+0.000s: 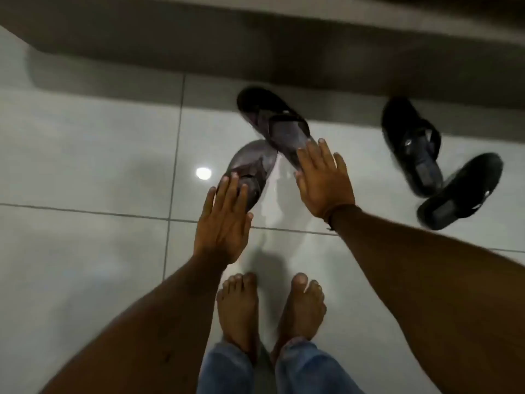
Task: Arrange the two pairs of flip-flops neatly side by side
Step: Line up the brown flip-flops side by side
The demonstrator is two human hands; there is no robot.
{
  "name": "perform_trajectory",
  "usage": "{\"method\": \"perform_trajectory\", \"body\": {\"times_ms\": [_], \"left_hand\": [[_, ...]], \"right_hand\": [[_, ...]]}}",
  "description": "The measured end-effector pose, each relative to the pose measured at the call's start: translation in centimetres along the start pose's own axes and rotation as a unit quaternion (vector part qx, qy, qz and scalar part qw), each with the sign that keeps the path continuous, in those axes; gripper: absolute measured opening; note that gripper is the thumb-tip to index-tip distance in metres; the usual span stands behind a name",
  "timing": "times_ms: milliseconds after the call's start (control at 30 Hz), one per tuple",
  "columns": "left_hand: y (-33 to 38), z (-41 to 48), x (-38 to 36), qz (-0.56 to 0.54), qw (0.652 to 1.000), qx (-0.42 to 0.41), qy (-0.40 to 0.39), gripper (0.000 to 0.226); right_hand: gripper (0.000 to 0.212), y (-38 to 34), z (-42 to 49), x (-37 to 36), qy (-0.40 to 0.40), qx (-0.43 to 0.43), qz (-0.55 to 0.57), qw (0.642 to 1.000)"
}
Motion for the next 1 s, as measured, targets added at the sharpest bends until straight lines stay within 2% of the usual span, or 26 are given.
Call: {"method": "perform_trajectory", "body": {"times_ms": [133, 200, 367, 567, 667, 800, 1000], "left_hand": [[-3.8, 1.7, -7.1, -0.021, 0.995, 0.093, -0.032, 0.068], [-4.3, 2.1, -8.2, -0.033, 0.992, 0.122, -0.018, 0.073], [-6.1, 4.4, -7.3, -0.069, 0.979, 0.190, 0.004, 0.065], [-5.2, 8.2, -5.5, -0.115, 0.971, 0.211, 0.020, 0.068], [-4.0, 8.9, -5.6, -0.108, 0.973, 0.204, 0.020, 0.065], [-2.7, 8.9, -6.2, -0.098, 0.978, 0.182, 0.012, 0.064], [-1.5, 7.7, -7.2, -0.116, 0.984, 0.138, -0.010, 0.078]], "right_hand": [[0.058, 1.8, 4.2, -6.0, -0.019, -0.002, -0.006, 1.000], [0.057, 1.9, 5.1, -7.3, -0.004, -0.015, -0.027, 1.000], [0.062, 2.1, 4.8, -7.8, 0.031, -0.061, -0.041, 0.997], [0.059, -0.7, 0.5, -9.7, 0.026, -0.144, 0.062, 0.987], [0.071, -2.3, -1.0, -11.0, 0.009, -0.196, 0.119, 0.973], [0.086, -3.5, -1.3, -11.7, -0.004, -0.218, 0.156, 0.963], [0.085, -4.0, -1.2, -11.7, -0.017, -0.232, 0.193, 0.953]]}}
Point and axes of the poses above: each hand's wrist, its own z-axis towards the middle knuckle, its own x-axis out of the back of the hand, y = z × x, the point moved 10 cm from there along z, towards the middle knuckle
